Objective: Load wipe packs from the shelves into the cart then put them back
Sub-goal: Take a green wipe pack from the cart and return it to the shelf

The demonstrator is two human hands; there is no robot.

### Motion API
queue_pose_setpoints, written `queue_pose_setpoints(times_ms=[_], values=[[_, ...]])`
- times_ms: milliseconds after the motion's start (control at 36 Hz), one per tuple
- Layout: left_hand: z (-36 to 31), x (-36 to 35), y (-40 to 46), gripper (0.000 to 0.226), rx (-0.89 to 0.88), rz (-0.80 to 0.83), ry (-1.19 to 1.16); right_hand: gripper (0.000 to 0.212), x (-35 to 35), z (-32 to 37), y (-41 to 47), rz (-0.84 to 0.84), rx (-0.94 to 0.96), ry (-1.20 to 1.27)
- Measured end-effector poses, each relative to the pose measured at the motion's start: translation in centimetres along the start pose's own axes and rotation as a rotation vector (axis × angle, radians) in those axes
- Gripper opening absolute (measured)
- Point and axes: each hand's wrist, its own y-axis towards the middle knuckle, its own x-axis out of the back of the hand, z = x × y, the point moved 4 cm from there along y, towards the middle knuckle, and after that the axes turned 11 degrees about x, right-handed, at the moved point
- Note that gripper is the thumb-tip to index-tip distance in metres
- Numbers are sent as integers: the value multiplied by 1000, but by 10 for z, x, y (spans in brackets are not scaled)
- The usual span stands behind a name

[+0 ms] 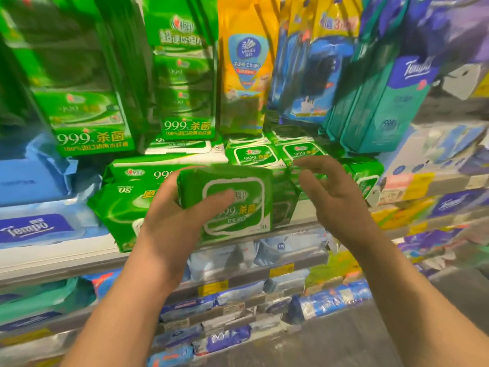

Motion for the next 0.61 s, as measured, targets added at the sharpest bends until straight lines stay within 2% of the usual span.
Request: queue_pose_setpoints(times_ms=[56, 111, 194, 250, 333, 389, 444, 500, 556, 611], values=[[-1, -12, 1, 54, -1, 23, 27, 47, 11, 20, 9, 60, 46, 179], [-2, -26, 2, 55, -31, 61, 51, 60, 19, 37, 18, 222, 130, 209], [-6, -49, 2, 53, -85, 92, 86, 76, 24, 48, 30, 531, 114, 68], [-7, -65, 3, 50, -106, 106, 124, 76, 28, 52, 34, 622, 124, -36], [-3, -84, 8, 50, -170, 54, 285, 55, 42, 48, 35, 615, 132, -101], [0, -92, 14, 59, -266, -59, 497, 44, 56, 41, 32, 580, 119, -133], [-1, -97, 17, 57, -395, -193, 630, 38, 72, 32, 28, 540, 109, -273], [-4, -100, 20, 49, -575, -282, 701, 37, 85, 24, 24, 515, 97, -471], [0, -107, 27, 43, -753, -306, 913, 39, 93, 15, 20, 504, 48, -588], [12, -112, 37, 43, -805, -265, 1095, 45, 96, 8, 18, 504, 1, -655]])
